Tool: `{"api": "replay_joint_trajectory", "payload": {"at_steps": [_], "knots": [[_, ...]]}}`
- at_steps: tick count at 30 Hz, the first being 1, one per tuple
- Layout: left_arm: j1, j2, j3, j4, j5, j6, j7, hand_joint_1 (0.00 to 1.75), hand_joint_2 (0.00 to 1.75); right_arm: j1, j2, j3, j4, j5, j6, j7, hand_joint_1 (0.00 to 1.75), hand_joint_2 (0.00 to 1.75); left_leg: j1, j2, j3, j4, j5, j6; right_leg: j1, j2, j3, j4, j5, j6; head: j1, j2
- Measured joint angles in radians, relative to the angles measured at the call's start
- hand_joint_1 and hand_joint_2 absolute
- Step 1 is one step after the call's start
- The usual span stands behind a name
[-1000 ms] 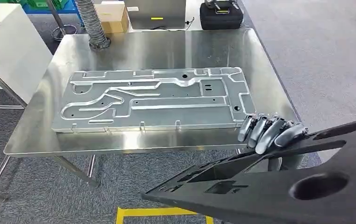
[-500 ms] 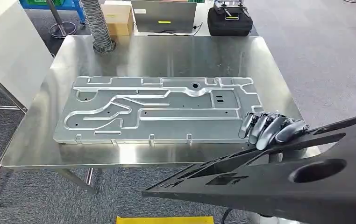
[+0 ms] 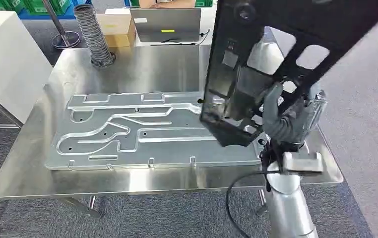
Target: Take the parts from the cabinet and place them on the table.
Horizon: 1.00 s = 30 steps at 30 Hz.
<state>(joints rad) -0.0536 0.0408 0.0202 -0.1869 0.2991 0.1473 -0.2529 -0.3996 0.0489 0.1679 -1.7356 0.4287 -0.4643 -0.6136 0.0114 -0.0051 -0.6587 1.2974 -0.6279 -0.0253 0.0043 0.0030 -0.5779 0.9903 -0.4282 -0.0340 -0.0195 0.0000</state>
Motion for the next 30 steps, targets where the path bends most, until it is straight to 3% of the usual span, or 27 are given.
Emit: {"api": "replay_joint_trajectory", "payload": {"at_steps": [2, 3, 4, 5, 6, 7, 10, 11, 14, 15, 16, 17, 18, 19, 20, 21, 24, 25, 26, 27, 29, 30], "knots": [[0.007, 0.002, 0.004, 0.0, -0.006, -0.002, 0.0, 0.0, 0.0, -0.039, -0.015, -0.004, 0.078, 0.124, -0.069, 0.045, 1.5, 1.75, 0.005, 0.001, 0.009, -0.082, 0.078, -0.005, -0.003, 0.004, 0.006, 0.006, -0.009, 0.004, 0.0, 0.0], [0.008, 0.003, 0.004, 0.0, -0.009, -0.004, -0.003, 0.0, 0.0, -0.066, -0.02, -0.003, 0.123, 0.195, -0.095, 0.077, 1.5, 1.75, 0.008, 0.001, 0.04, -0.183, 0.152, -0.008, -0.005, 0.005, 0.012, 0.011, -0.017, 0.009, 0.0, 0.0], [0.008, 0.003, 0.005, 0.0, -0.01, -0.005, -0.006, 0.0, 0.0, -0.089, -0.023, -0.003, 0.165, 0.261, -0.12, 0.103, 1.5, 1.75, 0.01, 0.003, 0.064, -0.267, 0.207, -0.008, -0.006, 0.005, 0.016, 0.015, -0.025, 0.014, 0.0, 0.0], [0.008, 0.002, 0.005, 0.0, -0.014, -0.007, -0.007, 0.0, 0.0, -0.107, -0.026, 0.0, 0.2, 0.311, -0.139, 0.124, 1.5, 1.75, 0.006, 0.004, 0.061, -0.268, 0.185, -0.004, -0.006, 0.004, 0.017, 0.016, -0.026, 0.019, 0.0, 0.0], [0.006, 0.002, 0.005, 0.0, -0.018, -0.01, -0.009, 0.0, 0.0, -0.129, -0.029, 0.004, 0.239, 0.377, -0.163, 0.152, 1.5, 1.75, -0.001, 0.006, 0.058, -0.28, 0.174, 0.01, -0.004, 0.003, 0.008, 0.02, -0.026, 0.026, 0.0, 0.0], [0.004, 0.002, 0.004, 0.0, -0.021, -0.013, -0.009, 0.0, 0.0, -0.149, -0.032, 0.011, 0.274, 0.444, -0.167, 0.186, 1.5, 1.75, -0.001, 0.004, 0.058, -0.28, 0.197, 0.021, -0.003, 0.002, 0.007, 0.02, -0.029, 0.031, 0.0, 0.0], [0.004, 0.0, 0.004, 0.0, -0.035, -0.019, -0.006, 0.0, 0.0, -0.227, -0.034, 0.051, 0.393, 0.662, -0.139, 0.284, 1.5, 1.75, 0.006, 0.006, 0.063, -0.289, 0.205, 0.038, -0.007, 0.002, 0.002, 0.03, -0.039, 0.047, 0.0, 0.0], [-0.001, 0.0, 0.004, 0.0, -0.039, -0.02, -0.005, 0.0, 0.0, -0.256, -0.034, 0.067, 0.437, 0.727, -0.133, 0.31, 1.5, 1.75, 0.007, 0.005, 0.063, -0.291, 0.206, 0.042, -0.007, 0.001, -0.018, 0.071, -0.064, 0.053, 0.0, 0.0], [-0.011, 0.001, 0.004, 0.0, -0.046, -0.02, 0.002, 0.0, 0.0, -0.335, -0.029, 0.137, 0.583, 0.873, -0.121, 0.365, 1.5, 1.75, 0.007, 0.004, 0.062, -0.291, 0.203, 0.046, -0.014, 0.001, -0.145, 0.307, -0.152, 0.064, 0.0, 0.0], [-0.012, 0.001, 0.004, 0.0, -0.048, -0.02, 0.003, 0.0, 0.0, -0.346, -0.025, 0.163, 0.626, 0.897, -0.122, 0.371, 1.5, 1.75, 0.007, 0.002, 0.063, -0.291, 0.202, 0.046, -0.017, 0.001, -0.174, 0.348, -0.152, 0.066, 0.0, 0.0], [-0.013, 0.0, 0.004, 0.0, -0.049, -0.02, 0.003, 0.0, 0.0, -0.357, -0.021, 0.183, 0.658, 0.916, -0.121, 0.374, 1.5, 1.75, 0.007, -0.001, 0.065, -0.29, 0.201, 0.044, -0.018, 0.0, -0.176, 0.334, -0.127, 0.066, 0.0, 0.0], [-0.013, -0.002, 0.004, 0.0, -0.05, -0.02, 0.004, 0.0, 0.0, -0.369, -0.014, 0.203, 0.69, 0.939, -0.12, 0.376, 1.5, 1.75, 0.008, -0.003, 0.068, -0.29, 0.199, 0.042, -0.019, -0.001, -0.158, 0.283, -0.087, 0.064, 0.0, 0.0], [-0.014, -0.004, 0.004, 0.0, -0.051, -0.019, 0.006, 0.0, 0.0, -0.387, 0.0, 0.231, 0.732, 0.979, -0.12, 0.392, 1.5, 1.75, 0.008, -0.005, 0.073, -0.29, 0.195, 0.038, -0.019, -0.001, -0.112, 0.173, -0.022, 0.059, 0.0, 0.0], [-0.016, -0.005, 0.004, 0.0, -0.051, -0.019, 0.006, 0.0, 0.0, -0.406, 0.015, 0.253, 0.765, 1.006, -0.119, 0.404, 1.5, 1.75, 0.008, -0.005, 0.078, -0.29, 0.192, 0.034, -0.017, -0.001, -0.072, 0.08, 0.025, 0.052, 0.0, 0.0], [-0.017, -0.006, 0.004, 0.0, -0.052, -0.019, 0.008, 0.0, 0.0, -0.423, 0.031, 0.276, 0.801, 1.028, -0.115, 0.413, 1.5, 1.75, 0.007, -0.004, 0.076, -0.291, 0.189, 0.03, -0.015, 0.0, -0.05, 0.036, 0.024, 0.046, 0.0, 0.0], [-0.023, -0.006, 0.004, 0.0, -0.053, -0.019, 0.008, 0.0, 0.0, -0.441, 0.05, 0.301, 0.836, 1.043, -0.107, 0.421, 1.5, 1.75, 0.002, -0.004, 0.073, -0.287, 0.188, 0.024, -0.008, 0.0, -0.049, 0.016, 0.02, 0.044, 0.0, 0.0], [-0.024, -0.006, 0.004, 0.0, -0.057, -0.019, 0.008, 0.0, 0.0, -0.461, 0.101, 0.377, 0.939, 1.068, -0.08, 0.427, 1.5, 1.75, 0.004, -0.003, 0.079, -0.3, 0.188, 0.004, -0.003, 0.003, -0.05, 0.019, 0.016, 0.029, 0.0, 0.0], [-0.025, -0.005, 0.004, 0.0, -0.058, -0.021, 0.007, 0.0, 0.0, -0.467, 0.121, 0.396, 0.967, 1.072, -0.069, 0.43, 1.5, 1.75, 0.008, -0.003, 0.078, -0.293, 0.18, 0.0, -0.015, 0.002, -0.039, 0.005, 0.021, 0.02, 0.0, 0.0], [-0.025, -0.007, 0.004, 0.0, -0.059, -0.023, 0.005, 0.0, 0.0, -0.475, 0.137, 0.412, 0.999, 1.074, -0.06, 0.434, 1.5, 1.75, 0.007, -0.001, 0.069, -0.263, 0.16, -0.002, -0.012, 0.0, -0.033, 0.0, 0.02, 0.013, 0.0, 0.0], [-0.025, -0.007, 0.004, 0.0, -0.06, -0.023, 0.003, 0.0, 0.0, -0.484, 0.152, 0.426, 1.027, 1.074, -0.052, 0.435, 1.5, 1.75, 0.009, -0.001, 0.038, -0.199, 0.125, -0.004, -0.01, -0.001, -0.031, 0.001, 0.019, 0.007, 0.0, 0.0], [-0.025, -0.006, 0.004, 0.0, -0.061, -0.028, 0.001, 0.0, 0.0, -0.494, 0.174, 0.449, 1.081, 1.074, -0.037, 0.444, 1.5, 1.75, 0.009, -0.001, -0.051, -0.03, 0.056, -0.009, -0.005, -0.002, -0.029, 0.001, 0.015, 0.002, 0.0, 0.0], [-0.023, -0.006, 0.004, 0.0, -0.063, -0.031, 0.001, 0.0, 0.0, -0.496, 0.182, 0.461, 1.11, 1.074, -0.032, 0.448, 1.5, 1.75, 0.009, -0.001, -0.084, 0.022, 0.049, -0.011, -0.003, -0.002, -0.029, 0.003, 0.013, 0.001, 0.0, 0.0]]}}
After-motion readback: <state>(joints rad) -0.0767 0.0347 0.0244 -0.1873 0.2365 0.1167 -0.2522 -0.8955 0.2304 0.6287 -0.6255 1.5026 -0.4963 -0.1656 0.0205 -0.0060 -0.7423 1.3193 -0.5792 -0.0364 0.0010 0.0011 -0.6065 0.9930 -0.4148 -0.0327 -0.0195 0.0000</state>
